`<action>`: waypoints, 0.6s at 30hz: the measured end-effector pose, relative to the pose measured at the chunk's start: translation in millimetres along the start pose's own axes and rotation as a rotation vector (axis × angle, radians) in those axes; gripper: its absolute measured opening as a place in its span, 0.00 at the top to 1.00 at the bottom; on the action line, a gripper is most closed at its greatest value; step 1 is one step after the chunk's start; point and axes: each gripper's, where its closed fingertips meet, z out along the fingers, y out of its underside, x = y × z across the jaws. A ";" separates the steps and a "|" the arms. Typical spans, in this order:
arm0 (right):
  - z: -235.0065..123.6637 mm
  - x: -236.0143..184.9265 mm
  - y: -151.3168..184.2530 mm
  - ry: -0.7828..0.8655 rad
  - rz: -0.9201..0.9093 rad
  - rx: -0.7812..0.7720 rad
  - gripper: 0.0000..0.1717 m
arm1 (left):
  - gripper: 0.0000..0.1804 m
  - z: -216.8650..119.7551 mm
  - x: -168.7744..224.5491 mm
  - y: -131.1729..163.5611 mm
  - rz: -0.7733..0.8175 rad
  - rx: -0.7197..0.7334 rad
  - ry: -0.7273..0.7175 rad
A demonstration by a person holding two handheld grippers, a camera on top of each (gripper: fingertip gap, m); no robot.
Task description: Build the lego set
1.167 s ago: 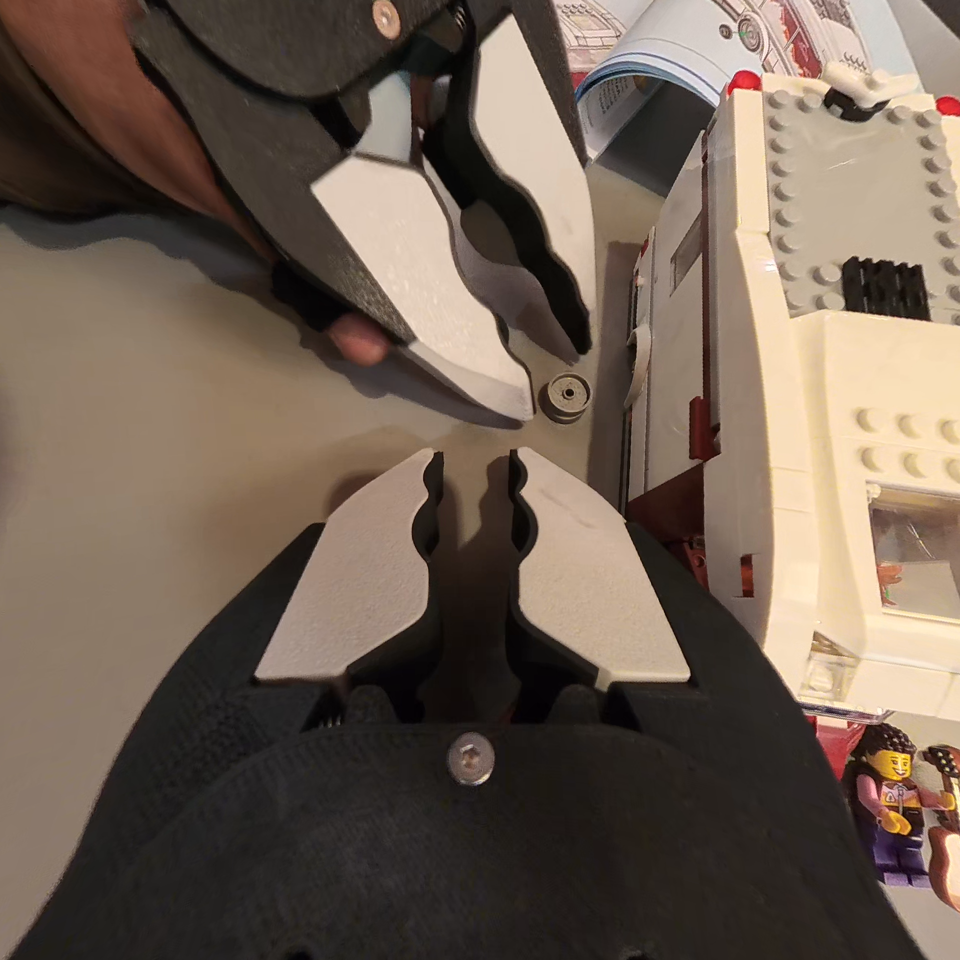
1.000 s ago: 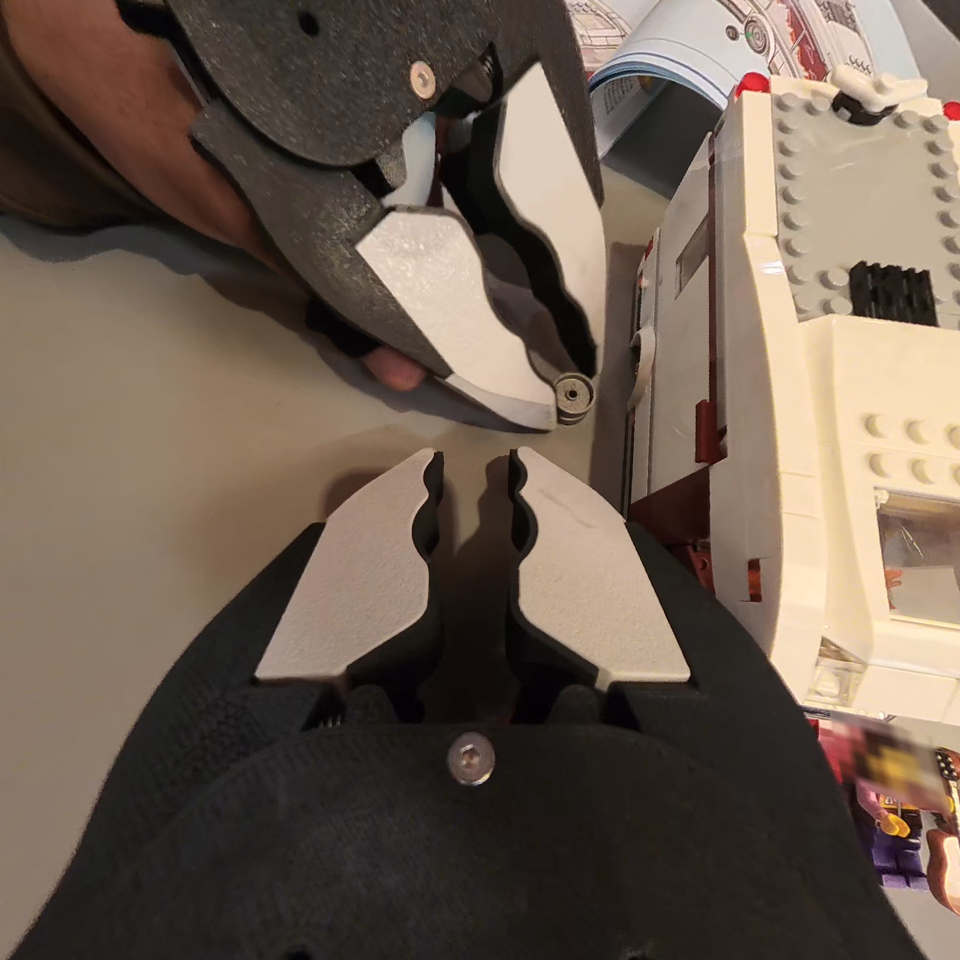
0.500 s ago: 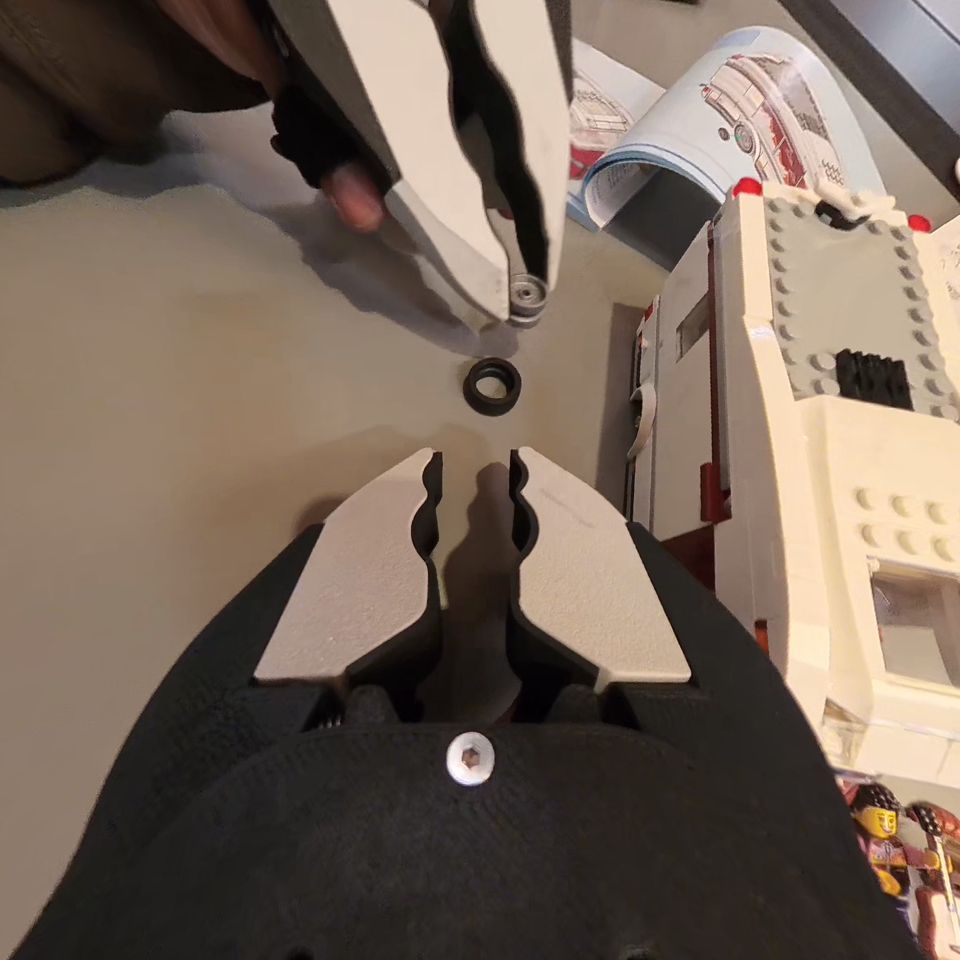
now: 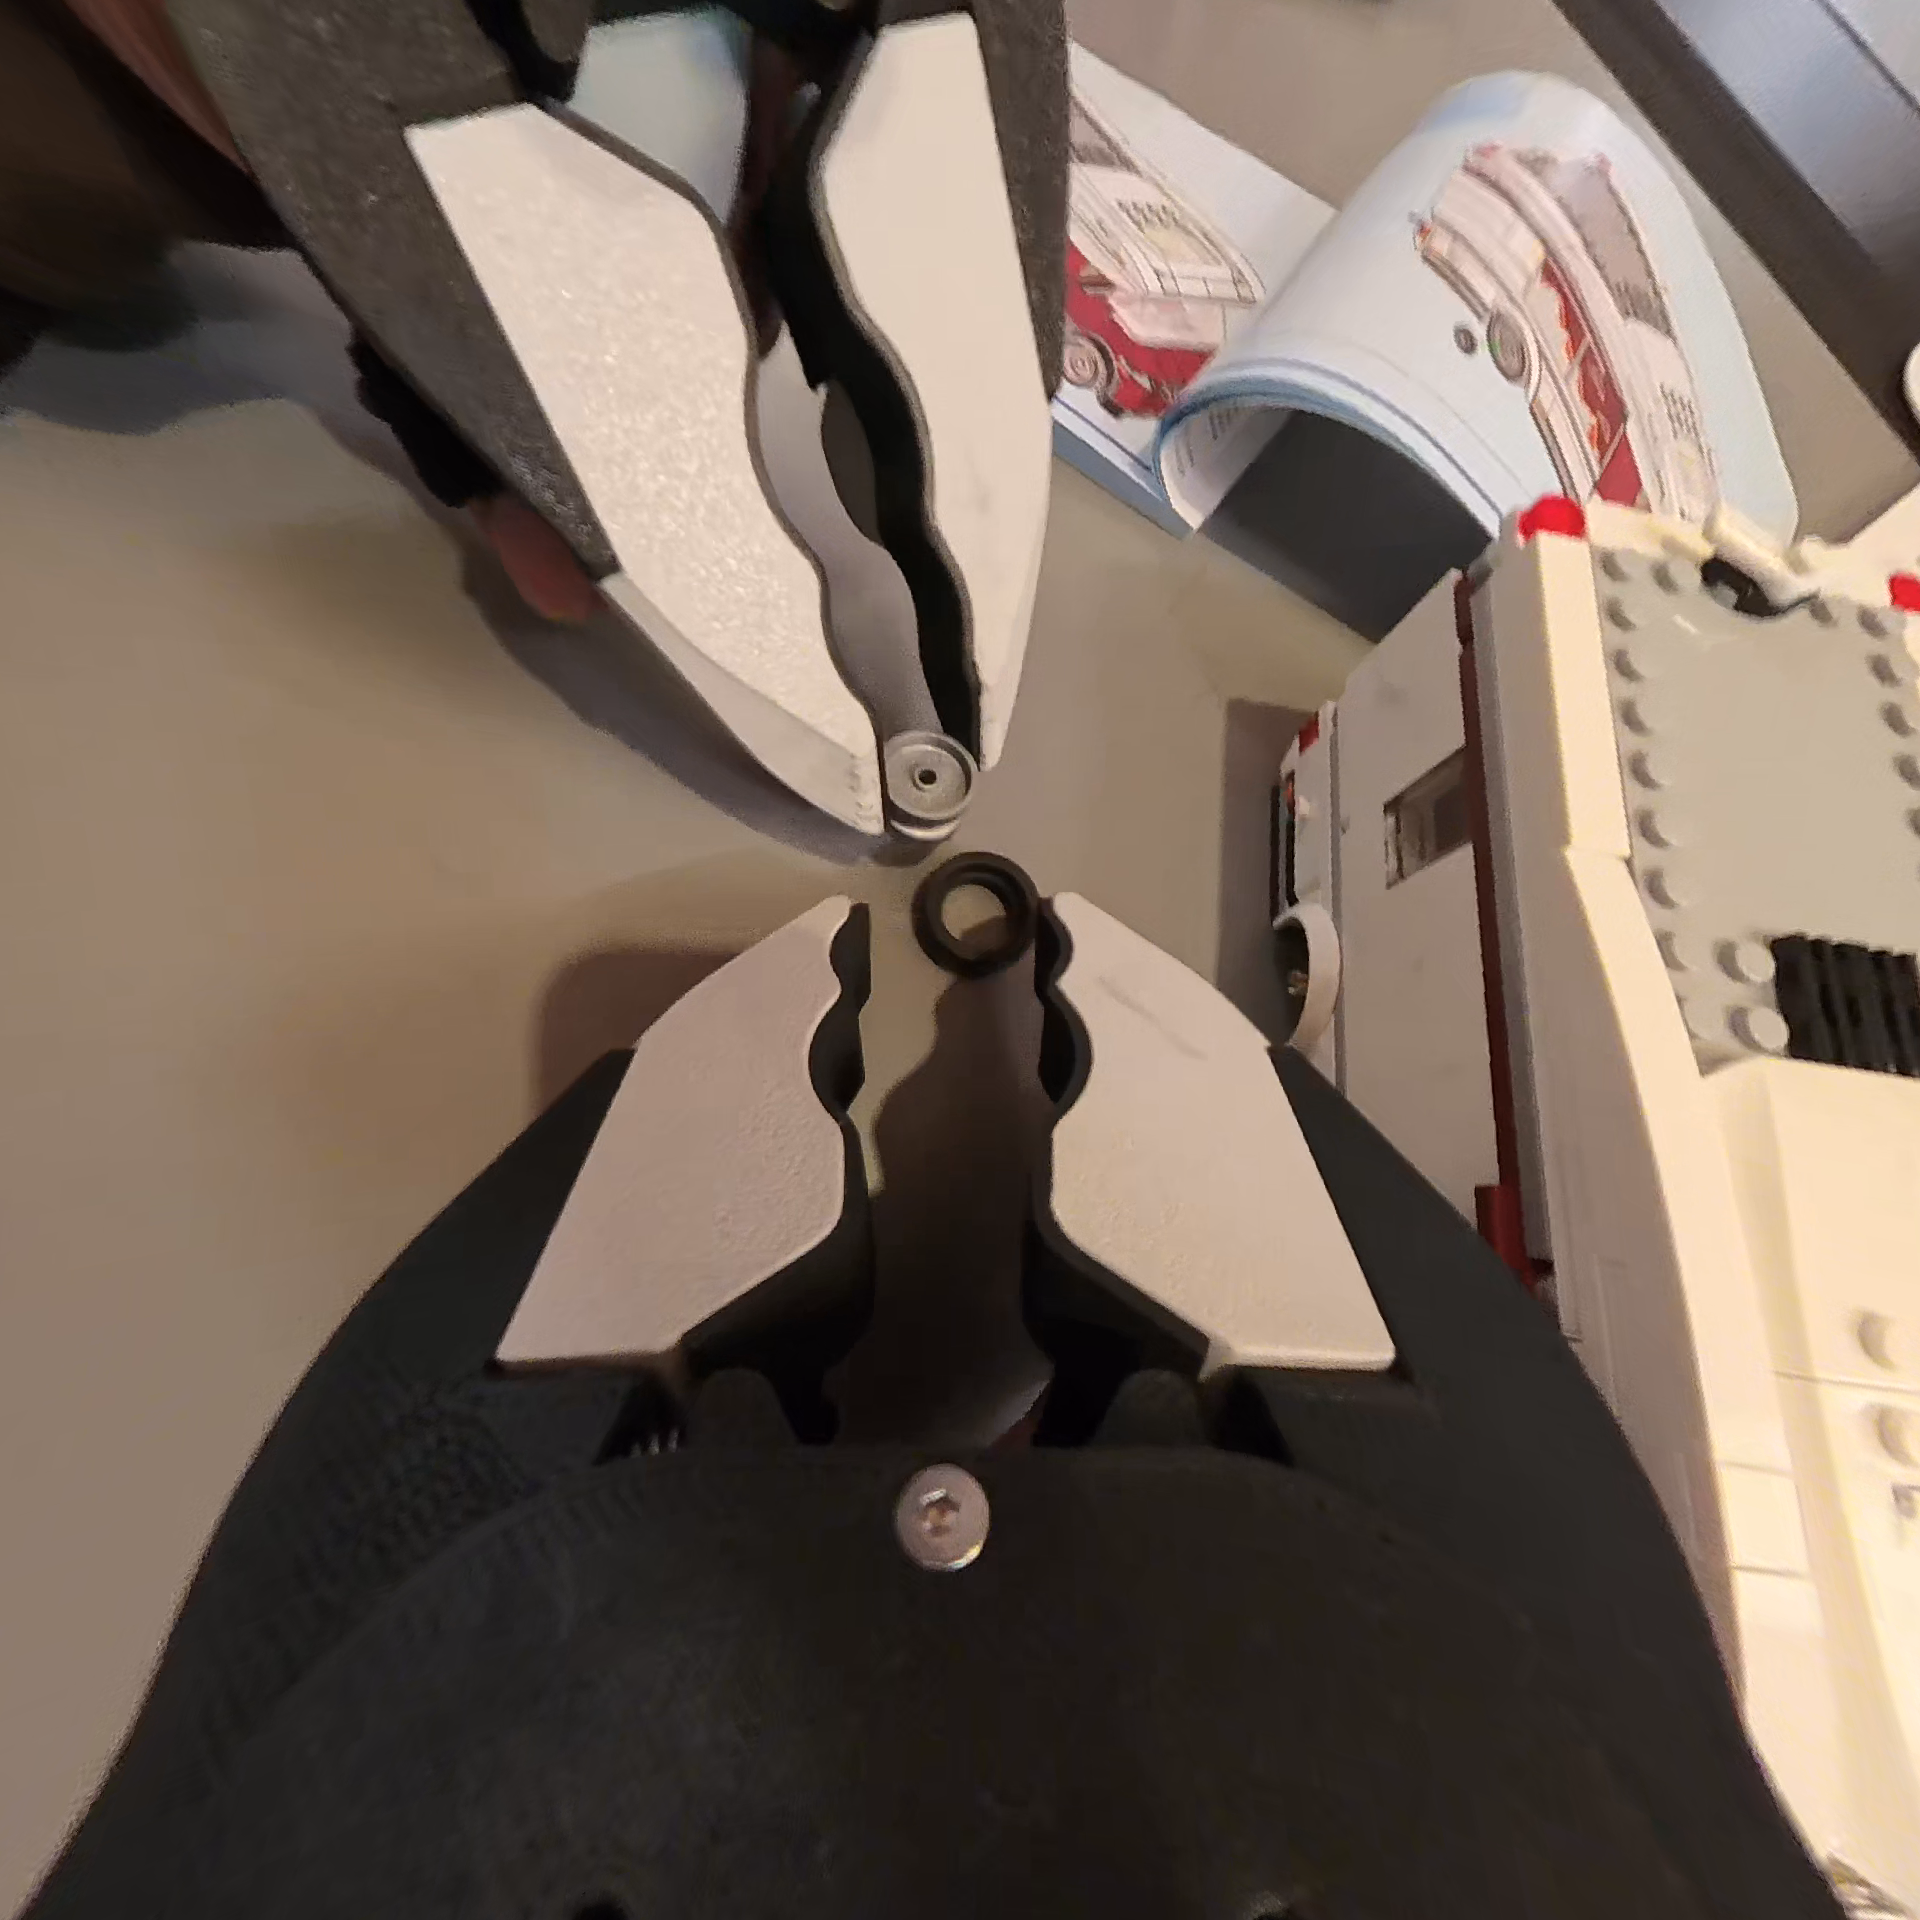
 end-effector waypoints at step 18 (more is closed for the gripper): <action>-21.9 -14.9 -29.6 0.281 -0.755 0.266 0.86 | 0.90 -13.3 26.1 -25.4 -0.138 0.194 0.248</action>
